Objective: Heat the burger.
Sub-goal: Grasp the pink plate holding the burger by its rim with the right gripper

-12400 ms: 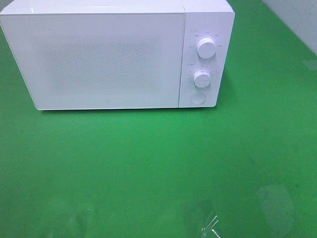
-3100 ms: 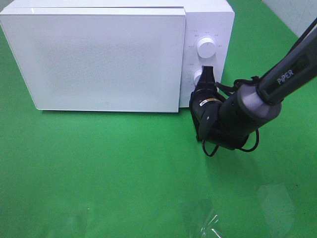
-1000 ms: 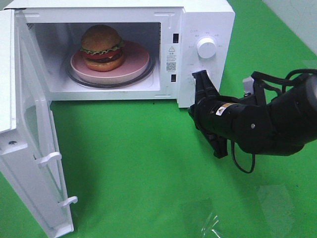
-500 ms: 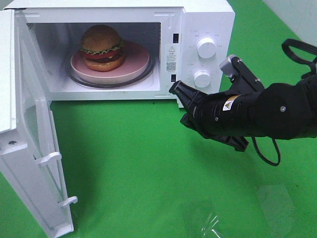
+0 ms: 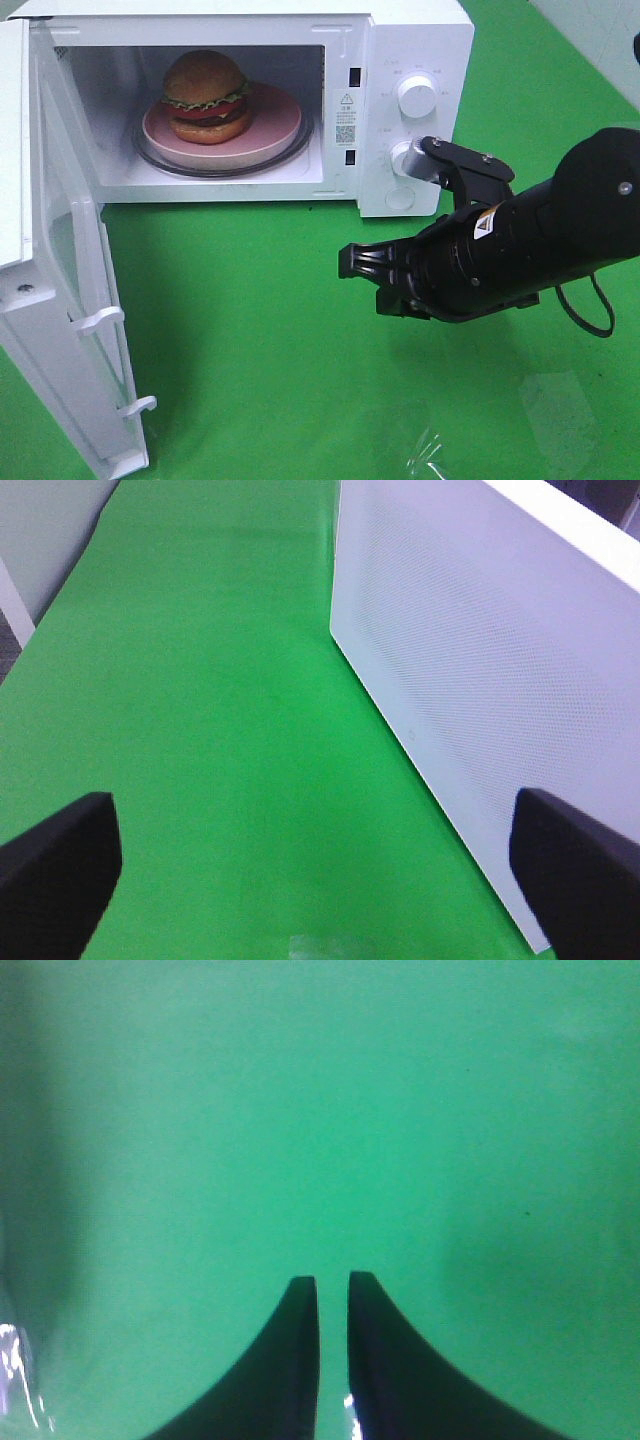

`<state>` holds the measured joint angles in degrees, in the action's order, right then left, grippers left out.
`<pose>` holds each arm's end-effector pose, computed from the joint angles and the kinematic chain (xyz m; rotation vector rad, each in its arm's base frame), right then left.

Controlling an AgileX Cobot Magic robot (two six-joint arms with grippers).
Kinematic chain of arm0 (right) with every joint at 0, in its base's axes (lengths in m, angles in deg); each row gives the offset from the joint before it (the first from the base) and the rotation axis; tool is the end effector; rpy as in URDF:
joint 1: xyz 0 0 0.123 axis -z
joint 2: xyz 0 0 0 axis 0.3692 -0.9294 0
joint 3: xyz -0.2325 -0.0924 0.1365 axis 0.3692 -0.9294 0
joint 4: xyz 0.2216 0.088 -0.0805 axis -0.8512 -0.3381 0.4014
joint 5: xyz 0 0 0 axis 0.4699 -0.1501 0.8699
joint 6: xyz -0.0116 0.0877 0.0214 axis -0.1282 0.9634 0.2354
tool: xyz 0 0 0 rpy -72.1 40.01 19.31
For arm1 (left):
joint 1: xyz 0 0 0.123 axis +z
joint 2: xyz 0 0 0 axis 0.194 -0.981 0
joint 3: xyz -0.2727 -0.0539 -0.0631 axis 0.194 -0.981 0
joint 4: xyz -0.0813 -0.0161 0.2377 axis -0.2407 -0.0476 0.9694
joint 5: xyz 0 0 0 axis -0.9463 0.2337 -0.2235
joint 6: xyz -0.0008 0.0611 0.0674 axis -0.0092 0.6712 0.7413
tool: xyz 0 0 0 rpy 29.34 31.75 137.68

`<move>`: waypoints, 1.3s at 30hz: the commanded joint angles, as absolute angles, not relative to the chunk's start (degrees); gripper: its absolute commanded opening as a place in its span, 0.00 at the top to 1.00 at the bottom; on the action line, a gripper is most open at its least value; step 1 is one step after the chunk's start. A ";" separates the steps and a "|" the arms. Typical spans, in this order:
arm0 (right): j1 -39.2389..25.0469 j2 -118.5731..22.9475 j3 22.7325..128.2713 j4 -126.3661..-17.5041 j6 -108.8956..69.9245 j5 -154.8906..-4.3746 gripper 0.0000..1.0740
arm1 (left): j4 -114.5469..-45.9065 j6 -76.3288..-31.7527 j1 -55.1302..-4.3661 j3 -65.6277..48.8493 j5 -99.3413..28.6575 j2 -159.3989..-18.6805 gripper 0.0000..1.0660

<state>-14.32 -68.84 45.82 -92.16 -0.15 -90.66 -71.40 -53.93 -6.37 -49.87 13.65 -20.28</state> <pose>0.2229 0.1670 0.1648 -0.0419 2.6018 0.5420 -0.0050 -0.0084 0.2791 -0.0120 2.0216 -0.0242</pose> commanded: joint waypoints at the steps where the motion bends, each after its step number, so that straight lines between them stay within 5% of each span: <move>1: -14.54 -67.01 45.99 -91.42 -6.57 -94.62 0.79 | -71.52 -54.04 -6.26 -50.04 13.24 -19.14 0.08; 2: -14.54 -67.01 45.99 -91.42 -6.57 -94.62 0.79 | -71.52 -54.04 -6.26 -50.04 13.24 -19.14 0.08; 4: -14.54 -65.80 45.99 -89.58 -10.69 -96.74 0.58 | -71.52 -54.04 -6.26 -50.04 13.24 -19.14 0.08; 5: -14.54 -65.80 45.99 -89.58 -10.69 -96.74 0.58 | -71.52 -54.04 -6.26 -50.04 13.24 -19.14 0.08; 6: -14.54 -65.35 45.99 -87.75 -12.70 -97.82 0.43 | -71.52 -54.04 -6.26 -50.04 13.24 -19.14 0.08; 7: -14.54 -65.35 45.99 -87.75 -12.70 -97.82 0.43 | -71.52 -54.04 -6.26 -50.04 13.24 -19.14 0.08; 9: -14.54 -65.17 45.99 -84.02 -14.93 -100.12 0.22 | -71.52 -54.04 -6.26 -50.04 13.24 -19.14 0.08; 11: -14.54 -65.17 45.99 -82.19 -16.59 -102.35 0.14 | -71.52 -54.04 -6.26 -50.04 13.24 -19.14 0.08; 27: -14.54 -65.17 55.39 -73.25 -30.23 -121.77 0.23 | -71.52 -54.04 -6.26 -50.04 13.24 -19.14 0.08; 39: -14.54 -65.17 60.83 -64.89 -53.43 -113.64 0.27 | -71.52 -54.04 -6.26 -50.04 13.24 -19.14 0.08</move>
